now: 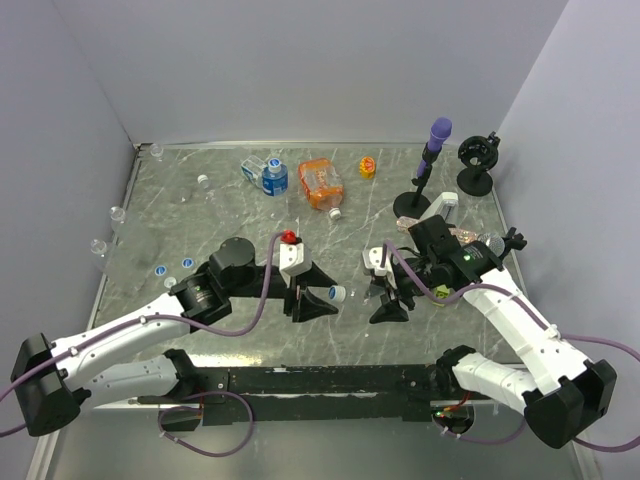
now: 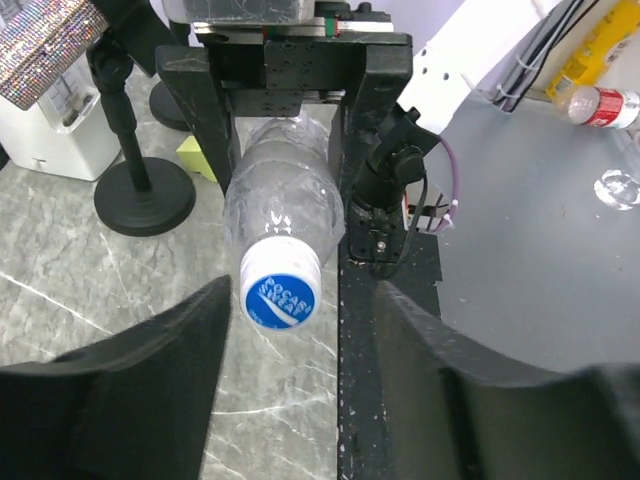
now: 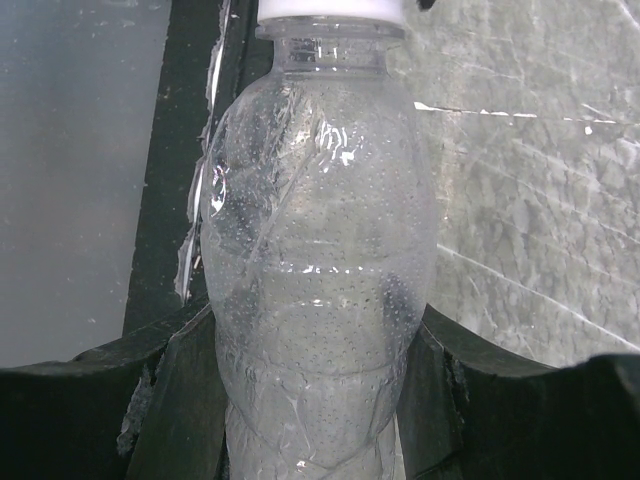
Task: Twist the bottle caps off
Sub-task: Unscrew the bottle cap from the plastic bottle.
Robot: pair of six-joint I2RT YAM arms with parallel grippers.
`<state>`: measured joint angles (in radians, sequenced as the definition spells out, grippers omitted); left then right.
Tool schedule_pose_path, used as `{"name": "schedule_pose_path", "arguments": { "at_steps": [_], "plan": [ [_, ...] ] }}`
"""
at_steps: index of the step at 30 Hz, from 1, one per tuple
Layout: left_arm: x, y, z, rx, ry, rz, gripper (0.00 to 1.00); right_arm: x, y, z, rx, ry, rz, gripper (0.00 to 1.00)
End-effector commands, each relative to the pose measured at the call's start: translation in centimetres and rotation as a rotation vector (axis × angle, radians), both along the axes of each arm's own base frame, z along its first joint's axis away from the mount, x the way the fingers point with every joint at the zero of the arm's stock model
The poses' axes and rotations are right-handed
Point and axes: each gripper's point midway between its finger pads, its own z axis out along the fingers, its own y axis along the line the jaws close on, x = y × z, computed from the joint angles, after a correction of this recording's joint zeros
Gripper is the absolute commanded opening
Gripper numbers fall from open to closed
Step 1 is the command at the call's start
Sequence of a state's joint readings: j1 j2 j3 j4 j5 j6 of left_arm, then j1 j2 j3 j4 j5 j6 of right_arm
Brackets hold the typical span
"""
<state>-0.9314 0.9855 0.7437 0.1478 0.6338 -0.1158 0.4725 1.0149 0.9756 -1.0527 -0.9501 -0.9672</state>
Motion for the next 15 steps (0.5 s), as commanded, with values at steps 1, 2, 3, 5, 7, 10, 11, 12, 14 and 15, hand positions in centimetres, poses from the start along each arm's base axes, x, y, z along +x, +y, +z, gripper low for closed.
{"name": "schedule_pose_path", "arguments": {
  "at_steps": [1,2,3,5,7,10,11,12,14,15],
  "plan": [
    [0.6,-0.8,2.5,-0.041,-0.046,0.023,0.57,0.5,0.7,1.2,0.049,-0.019,0.002,0.14],
    [0.6,-0.8,2.7,-0.043,-0.048,0.023,0.53,0.6,0.6,1.1,0.047,-0.017,-0.002,0.14],
    [0.6,-0.9,2.6,-0.037,-0.042,0.024,0.49,0.6,0.6,1.1,0.048,-0.019,-0.005,0.14],
    [0.6,-0.9,2.6,-0.032,-0.034,0.026,0.42,0.6,0.6,1.0,0.045,-0.018,-0.006,0.14],
    [0.7,-1.0,2.5,-0.020,-0.016,0.033,0.23,0.6,0.6,1.0,0.044,-0.017,-0.008,0.14],
    [0.7,-1.0,2.3,0.007,0.067,0.052,0.01,0.8,0.5,0.9,0.039,-0.023,-0.020,0.14],
    [0.8,-1.1,2.3,0.017,0.122,0.070,0.01,0.9,0.5,0.8,0.036,-0.023,-0.026,0.14],
    [0.9,-1.1,2.2,0.027,0.168,0.091,0.01,1.1,0.4,0.8,0.035,-0.025,-0.035,0.14],
    [1.3,-1.1,1.6,0.061,0.342,0.171,0.01,1.4,0.3,0.7,0.034,-0.035,-0.055,0.14],
    [1.7,-1.1,1.5,0.074,0.416,0.219,0.01,1.6,0.2,0.6,0.033,-0.034,-0.069,0.14]
  ]
}}
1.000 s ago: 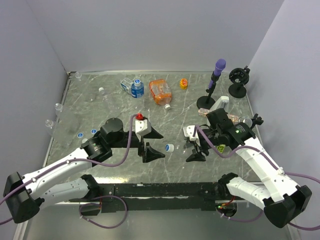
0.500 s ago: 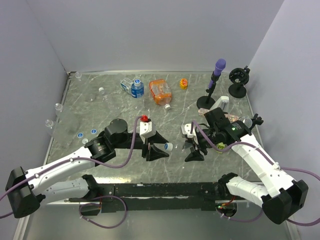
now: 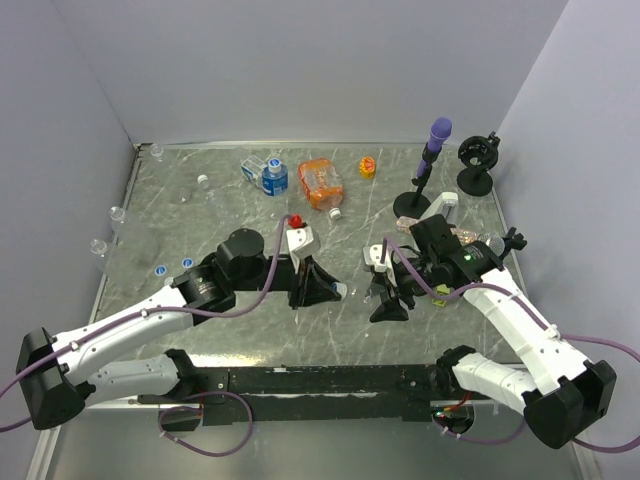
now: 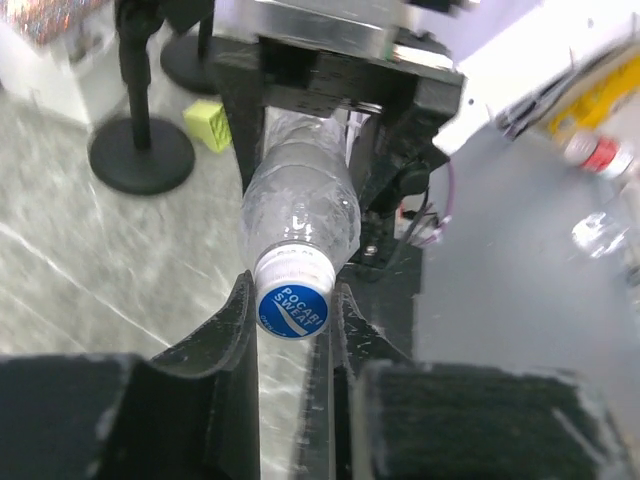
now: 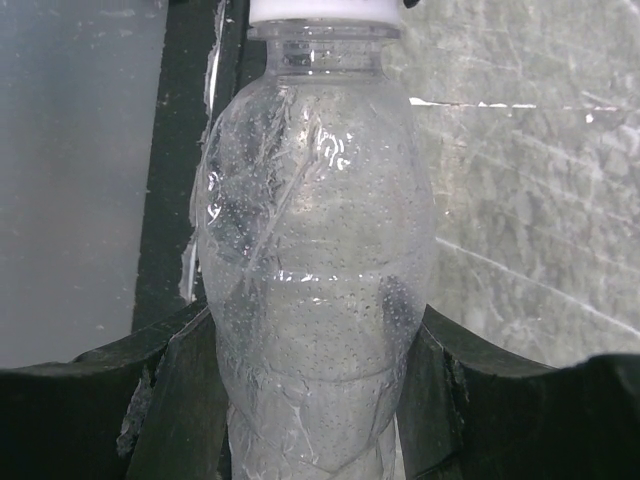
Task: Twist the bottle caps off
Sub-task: Unscrew the bottle cap from the plastic bottle.
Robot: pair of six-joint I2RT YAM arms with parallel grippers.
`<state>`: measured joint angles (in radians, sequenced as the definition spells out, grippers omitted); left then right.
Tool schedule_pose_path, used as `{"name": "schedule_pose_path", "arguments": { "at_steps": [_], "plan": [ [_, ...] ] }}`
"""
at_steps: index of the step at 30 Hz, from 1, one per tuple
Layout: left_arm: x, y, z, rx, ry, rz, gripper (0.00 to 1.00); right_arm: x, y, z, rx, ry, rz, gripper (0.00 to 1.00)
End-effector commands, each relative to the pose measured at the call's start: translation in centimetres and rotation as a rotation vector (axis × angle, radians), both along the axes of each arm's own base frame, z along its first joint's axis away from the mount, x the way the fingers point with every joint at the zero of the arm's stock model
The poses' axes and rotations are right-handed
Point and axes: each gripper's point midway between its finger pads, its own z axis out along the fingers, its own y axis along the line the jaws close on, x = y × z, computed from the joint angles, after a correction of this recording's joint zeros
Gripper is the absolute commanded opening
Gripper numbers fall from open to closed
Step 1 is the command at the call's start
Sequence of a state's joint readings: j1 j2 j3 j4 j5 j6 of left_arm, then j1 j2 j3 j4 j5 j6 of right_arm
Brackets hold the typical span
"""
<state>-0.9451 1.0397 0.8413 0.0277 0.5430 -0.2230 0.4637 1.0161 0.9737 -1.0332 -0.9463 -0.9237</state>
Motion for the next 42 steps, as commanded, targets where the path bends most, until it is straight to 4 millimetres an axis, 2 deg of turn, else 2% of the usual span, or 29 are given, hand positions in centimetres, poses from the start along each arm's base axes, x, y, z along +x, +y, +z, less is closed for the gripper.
{"name": "schedule_pose_path", "arguments": {
  "at_steps": [1,4,6,9,11,13,14,15,17,19,21,24,25,27,30,32,36,39,42],
  "plan": [
    [1.0,-0.3,0.9,0.029,0.366,0.198,0.01,1.4,0.2,0.6,0.034,-0.061,-0.045,0.14],
    [1.2,-0.1,0.3,0.050,0.602,0.316,0.01,1.8,0.0,0.5,0.033,-0.067,-0.070,0.14],
    [2.1,0.2,0.2,0.014,0.792,0.452,0.01,2.0,0.0,0.4,0.033,-0.069,-0.080,0.14],
    [1.9,-0.4,0.6,-0.024,1.072,0.526,0.01,2.2,0.0,0.4,0.034,-0.068,-0.086,0.14],
    [1.6,-1.3,1.5,-0.045,1.129,0.497,0.01,2.2,0.1,0.5,0.039,-0.068,-0.085,0.14],
    [1.5,-2.0,2.8,-0.067,1.094,0.454,0.01,2.2,0.1,0.5,0.040,-0.063,-0.086,0.14],
    [1.6,-2.0,3.0,-0.058,1.042,0.442,0.10,2.2,0.0,0.6,0.040,-0.063,-0.086,0.14],
    [1.5,-1.9,3.3,-0.045,0.992,0.424,0.26,2.1,0.0,0.6,0.040,-0.063,-0.088,0.14],
    [1.2,-1.5,3.9,-0.021,0.811,0.364,0.68,2.1,-0.1,0.5,0.041,-0.066,-0.092,0.14],
    [1.0,-0.4,4.4,-0.006,0.646,0.329,0.87,2.1,-0.1,0.4,0.041,-0.066,-0.093,0.14],
    [0.9,1.1,4.3,0.001,0.500,0.329,0.98,2.0,-0.1,0.4,0.044,-0.066,-0.091,0.14],
    [-1.5,2.8,4.4,-0.032,0.174,0.137,0.99,1.9,-0.1,0.4,0.047,-0.070,-0.082,0.14],
    [-2.2,3.3,3.6,-0.035,0.084,0.083,0.97,1.8,-0.1,0.4,0.048,-0.070,-0.077,0.14],
    [-2.3,4.4,2.9,-0.070,-0.147,0.046,0.96,1.7,-0.1,0.4,0.052,-0.074,-0.063,0.15],
    [-1.4,4.8,2.8,-0.084,-0.369,0.050,0.97,1.1,-0.1,0.5,0.062,-0.068,-0.034,0.15],
    [-0.7,4.1,3.0,-0.065,-0.438,0.029,0.97,0.9,-0.1,0.4,0.068,-0.073,-0.019,0.15],
    [0.2,2.0,3.1,-0.010,-0.465,-0.032,0.99,0.6,-0.1,0.1,0.069,-0.073,-0.005,0.15],
    [0.6,0.9,2.7,-0.013,-0.460,-0.052,0.95,0.6,-0.1,0.2,0.071,-0.072,-0.002,0.15],
    [0.7,0.1,2.8,-0.031,-0.445,-0.066,0.85,0.5,-0.1,0.1,0.071,-0.071,-0.002,0.15]
  ]
}}
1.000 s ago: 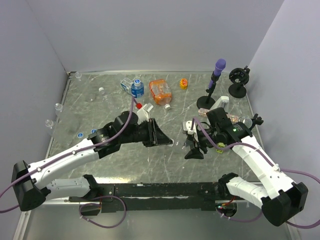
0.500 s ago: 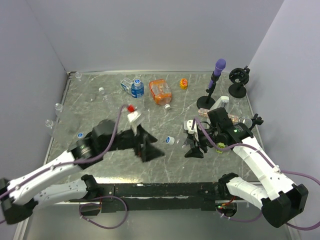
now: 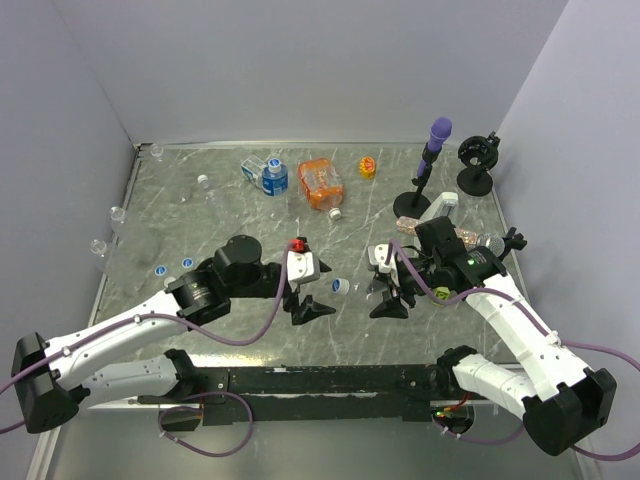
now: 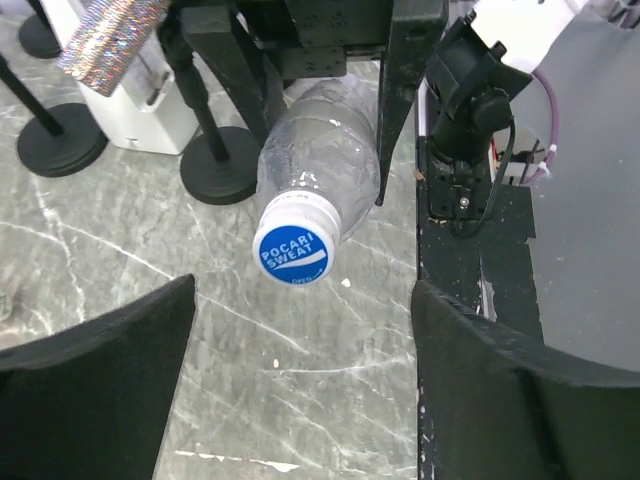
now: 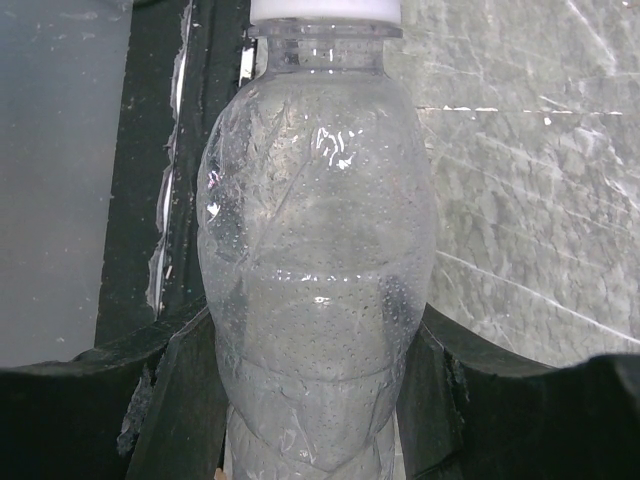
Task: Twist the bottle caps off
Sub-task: Unscrew the bottle cap from the plastic bottle.
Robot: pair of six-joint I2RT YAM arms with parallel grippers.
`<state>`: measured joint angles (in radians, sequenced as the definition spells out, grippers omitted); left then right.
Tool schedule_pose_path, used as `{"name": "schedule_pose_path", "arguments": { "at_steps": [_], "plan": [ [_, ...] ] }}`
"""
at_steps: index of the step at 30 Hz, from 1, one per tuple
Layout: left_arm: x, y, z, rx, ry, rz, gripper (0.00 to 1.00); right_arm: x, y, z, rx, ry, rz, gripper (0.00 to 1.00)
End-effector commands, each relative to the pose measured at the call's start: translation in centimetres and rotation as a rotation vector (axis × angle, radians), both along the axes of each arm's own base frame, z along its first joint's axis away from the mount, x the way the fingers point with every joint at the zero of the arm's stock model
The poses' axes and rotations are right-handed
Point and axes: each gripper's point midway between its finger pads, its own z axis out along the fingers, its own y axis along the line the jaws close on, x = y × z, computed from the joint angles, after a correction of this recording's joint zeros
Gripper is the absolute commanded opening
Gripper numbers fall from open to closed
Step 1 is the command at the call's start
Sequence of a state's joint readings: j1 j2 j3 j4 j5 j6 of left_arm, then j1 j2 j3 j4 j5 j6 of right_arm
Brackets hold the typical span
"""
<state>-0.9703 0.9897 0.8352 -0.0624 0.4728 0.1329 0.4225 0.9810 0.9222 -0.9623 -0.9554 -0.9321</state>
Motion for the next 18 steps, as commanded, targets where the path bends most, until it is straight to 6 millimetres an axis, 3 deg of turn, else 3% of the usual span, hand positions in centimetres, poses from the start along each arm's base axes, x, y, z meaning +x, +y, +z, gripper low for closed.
{"name": "schedule_pose_path", "arguments": {
  "at_steps": [1,3,4,12,18],
  "plan": [
    [-0.33,-1.44,3.71,-0.101,-0.098,-0.079,0.81,-0.46,0.21,0.51,0.039,-0.017,0.030,0.15],
    [-0.26,-1.72,3.57,-0.093,-0.075,-0.081,0.65,-0.48,0.23,0.49,0.038,-0.015,0.031,0.15],
    [-0.18,-1.81,3.58,-0.093,-0.066,-0.077,0.62,-0.45,0.25,0.51,0.038,-0.015,0.031,0.15],
    [-0.38,-2.07,3.54,-0.123,-0.034,-0.080,0.61,-0.44,0.24,0.55,0.038,-0.009,0.029,0.15],
    [-0.39,-2.41,3.34,-0.106,-0.009,-0.088,0.19,-0.45,0.27,0.49,0.037,-0.005,0.030,0.15]
  ]
}}
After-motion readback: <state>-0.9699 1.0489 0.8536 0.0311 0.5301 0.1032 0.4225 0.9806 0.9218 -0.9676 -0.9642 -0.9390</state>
